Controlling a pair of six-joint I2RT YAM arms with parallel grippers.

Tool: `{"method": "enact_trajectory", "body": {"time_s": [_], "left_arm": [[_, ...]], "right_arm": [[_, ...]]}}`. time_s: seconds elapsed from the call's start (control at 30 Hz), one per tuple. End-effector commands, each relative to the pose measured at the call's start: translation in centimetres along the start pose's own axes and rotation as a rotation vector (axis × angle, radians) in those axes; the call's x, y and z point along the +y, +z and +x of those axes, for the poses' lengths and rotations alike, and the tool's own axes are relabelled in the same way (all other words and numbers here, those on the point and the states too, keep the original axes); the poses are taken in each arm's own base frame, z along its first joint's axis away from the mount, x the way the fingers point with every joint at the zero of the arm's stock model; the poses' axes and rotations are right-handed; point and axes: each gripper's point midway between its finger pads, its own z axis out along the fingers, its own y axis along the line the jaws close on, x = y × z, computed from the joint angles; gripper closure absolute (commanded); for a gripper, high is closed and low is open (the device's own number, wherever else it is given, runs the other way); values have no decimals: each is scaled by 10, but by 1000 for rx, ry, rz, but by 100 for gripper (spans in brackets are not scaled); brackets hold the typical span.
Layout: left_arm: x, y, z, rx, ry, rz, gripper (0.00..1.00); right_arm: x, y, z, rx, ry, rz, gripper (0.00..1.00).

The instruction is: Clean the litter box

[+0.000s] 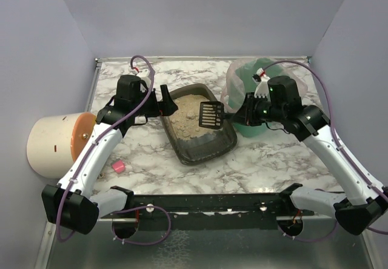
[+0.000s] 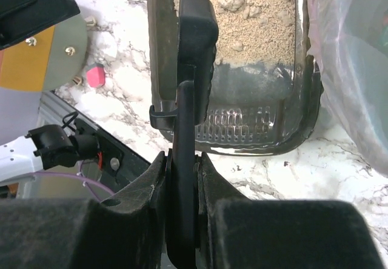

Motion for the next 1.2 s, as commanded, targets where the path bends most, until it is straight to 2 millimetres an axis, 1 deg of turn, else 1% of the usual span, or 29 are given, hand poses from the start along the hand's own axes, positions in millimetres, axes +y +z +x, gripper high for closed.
{"method": "enact_trajectory", "body": {"time_s": [0.0, 0.1, 0.17, 0.33, 0.47, 0.6, 0.7, 0.83, 0.93, 1.03, 1.17], "left_arm": [[38, 5, 9, 3, 3, -184, 1], [50, 13, 12, -1, -17, -236, 1], [58, 17, 16, 5, -29, -267, 1], [73, 17, 19, -15, -25, -335, 1], [81, 16, 20, -28, 18, -388, 2], [81, 18, 21, -28, 60, -418, 1], [79, 18, 22, -28, 99, -431, 2], [75, 18, 27, -24, 146, -448, 1], [71, 20, 33, -16, 160, -442, 1], [72, 19, 35, -16, 179, -453, 1], [71, 17, 37, -16, 194, -462, 1]], "right_arm": [[-11, 11, 2, 58, 18, 61, 99], [-11, 23, 2, 78, 45, 71, 99], [-14, 32, 4, 94, 53, 119, 99], [-14, 50, 4, 77, 107, 207, 99], [-14, 65, 6, 48, 213, 232, 99], [-17, 77, 9, 11, 344, 240, 99], [-28, 86, 13, -3, 415, 292, 100], [-32, 100, 24, 39, 483, 320, 100], [-39, 107, 28, 39, 521, 354, 100], [-45, 115, 33, 44, 561, 380, 99], [-47, 130, 38, 56, 610, 380, 99]]}}
